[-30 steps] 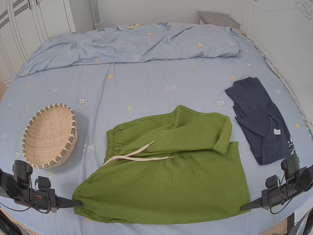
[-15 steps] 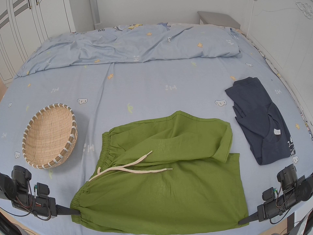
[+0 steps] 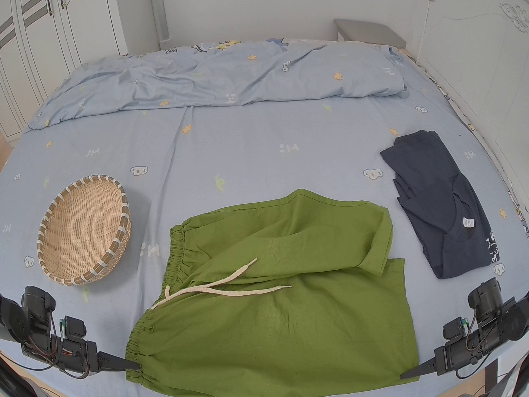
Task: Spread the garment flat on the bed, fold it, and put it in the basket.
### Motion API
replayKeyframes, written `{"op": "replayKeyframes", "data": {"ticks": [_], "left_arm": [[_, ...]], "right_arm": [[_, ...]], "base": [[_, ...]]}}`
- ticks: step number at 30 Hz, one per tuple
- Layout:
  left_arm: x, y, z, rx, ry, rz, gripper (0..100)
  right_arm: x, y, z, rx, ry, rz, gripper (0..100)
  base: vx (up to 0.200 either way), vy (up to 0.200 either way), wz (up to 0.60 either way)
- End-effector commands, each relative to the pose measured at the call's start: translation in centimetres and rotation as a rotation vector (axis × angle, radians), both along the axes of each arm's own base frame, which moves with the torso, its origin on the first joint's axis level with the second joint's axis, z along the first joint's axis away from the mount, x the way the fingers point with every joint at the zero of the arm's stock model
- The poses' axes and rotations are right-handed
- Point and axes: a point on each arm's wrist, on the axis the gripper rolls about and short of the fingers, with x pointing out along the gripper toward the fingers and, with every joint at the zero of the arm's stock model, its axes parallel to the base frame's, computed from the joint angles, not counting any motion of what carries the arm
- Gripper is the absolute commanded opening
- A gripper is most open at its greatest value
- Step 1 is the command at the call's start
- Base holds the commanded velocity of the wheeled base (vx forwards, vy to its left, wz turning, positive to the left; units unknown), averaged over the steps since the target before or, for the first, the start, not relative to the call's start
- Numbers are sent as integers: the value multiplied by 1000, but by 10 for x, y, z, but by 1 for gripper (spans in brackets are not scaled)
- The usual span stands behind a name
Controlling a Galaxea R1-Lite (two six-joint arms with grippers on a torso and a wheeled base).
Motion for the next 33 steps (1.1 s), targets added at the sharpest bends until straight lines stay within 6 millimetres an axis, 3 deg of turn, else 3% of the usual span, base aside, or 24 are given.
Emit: {"op": "replayKeyframes", "data": {"ticks": [1, 5, 9, 16, 19, 22, 23, 26, 27, 28, 29, 33], "left_arm": [[1, 0, -1, 1, 6, 0, 100], [0, 2, 3, 8, -13, 13, 100], [-2, 3, 25, 46, -113, 33, 100], [2, 7, 79, 94, -155, 58, 100], [14, 8, 99, 119, -220, 46, 100], [39, 4, 116, 111, -267, -3, 100], [39, 4, 116, 111, -267, -3, 100], [90, -12, 136, 54, -267, -66, 100], [90, -12, 136, 54, -267, -66, 100], [116, -18, 137, 33, -262, -74, 100], [119, -19, 136, 31, -264, -75, 100], [180, -32, 124, -1, -320, -77, 100]], "right_arm": [[0, -1, 0, 1, -7, -8, 100], [1, -2, 3, 4, -40, -13, 100], [3, -8, 23, 5, -198, -56, 100], [6, -20, 54, 0, -400, -143, 100], [20, -24, 67, -4, -471, -163, 100], [42, -26, 90, 0, -564, -167, 100], [42, -26, 90, 0, -564, -167, 100], [77, -25, 128, 12, -654, -161, 100], [77, -25, 128, 12, -654, -161, 100], [93, -23, 142, 18, -683, -150, 100], [95, -23, 143, 19, -686, -147, 100], [125, -21, 170, 30, -776, -139, 100]], "base": [[0, 0, 0], [0, 0, 0], [0, 0, 0], [0, 0, 0], [0, 0, 0], [0, 0, 0], [0, 0, 0], [0, 0, 0], [0, 0, 0], [0, 0, 0], [0, 0, 0], [0, 0, 0]]}}
